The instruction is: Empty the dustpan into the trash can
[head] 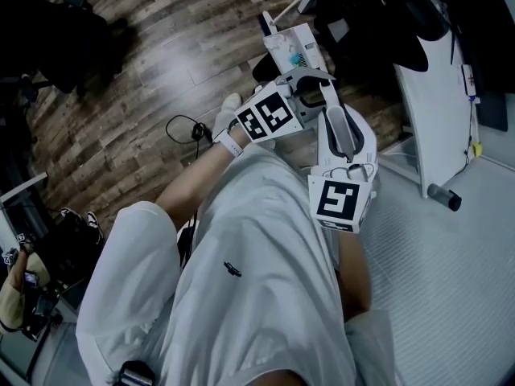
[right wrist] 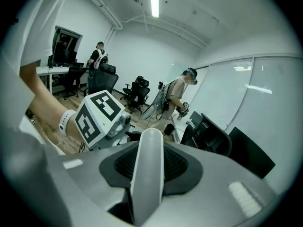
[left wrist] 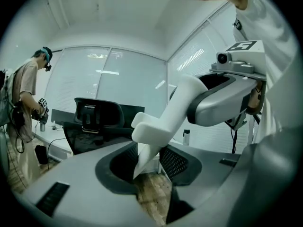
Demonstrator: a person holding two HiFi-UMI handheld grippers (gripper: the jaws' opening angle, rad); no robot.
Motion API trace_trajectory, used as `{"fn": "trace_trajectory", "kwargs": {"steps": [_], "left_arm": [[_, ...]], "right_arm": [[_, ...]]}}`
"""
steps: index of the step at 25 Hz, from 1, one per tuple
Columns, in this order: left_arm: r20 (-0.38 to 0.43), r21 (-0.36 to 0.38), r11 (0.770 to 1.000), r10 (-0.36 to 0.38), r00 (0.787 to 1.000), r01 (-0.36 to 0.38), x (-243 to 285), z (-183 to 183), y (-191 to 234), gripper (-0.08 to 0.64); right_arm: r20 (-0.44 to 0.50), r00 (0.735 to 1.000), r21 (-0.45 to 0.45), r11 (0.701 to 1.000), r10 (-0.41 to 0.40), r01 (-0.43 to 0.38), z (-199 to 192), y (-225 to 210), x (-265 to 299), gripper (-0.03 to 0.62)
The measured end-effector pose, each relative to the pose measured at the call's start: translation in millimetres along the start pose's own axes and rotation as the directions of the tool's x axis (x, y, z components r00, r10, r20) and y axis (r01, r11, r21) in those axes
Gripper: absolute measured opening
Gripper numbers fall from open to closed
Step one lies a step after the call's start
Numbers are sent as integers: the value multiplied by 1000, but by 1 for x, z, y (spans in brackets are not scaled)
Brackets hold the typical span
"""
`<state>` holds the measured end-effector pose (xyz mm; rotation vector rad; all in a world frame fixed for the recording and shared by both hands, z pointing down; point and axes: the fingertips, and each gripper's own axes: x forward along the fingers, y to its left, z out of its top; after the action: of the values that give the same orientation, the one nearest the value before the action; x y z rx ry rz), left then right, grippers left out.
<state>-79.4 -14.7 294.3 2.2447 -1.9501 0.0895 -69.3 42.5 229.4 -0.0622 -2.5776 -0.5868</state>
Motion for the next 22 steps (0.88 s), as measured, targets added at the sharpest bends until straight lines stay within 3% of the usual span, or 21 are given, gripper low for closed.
{"fn": "trace_trajectory", "kwargs": {"steps": [8, 22], "left_arm": [[52, -34, 996, 83, 995, -82, -1, -7, 1, 140], [82, -89, 987, 138, 987, -130, -15, -10, 17, 149]], "right_arm": [[11, 999, -61, 998, 36, -36, -7, 6, 1, 126], [20, 994, -134, 985, 111, -107, 2, 17, 14, 126]]}}
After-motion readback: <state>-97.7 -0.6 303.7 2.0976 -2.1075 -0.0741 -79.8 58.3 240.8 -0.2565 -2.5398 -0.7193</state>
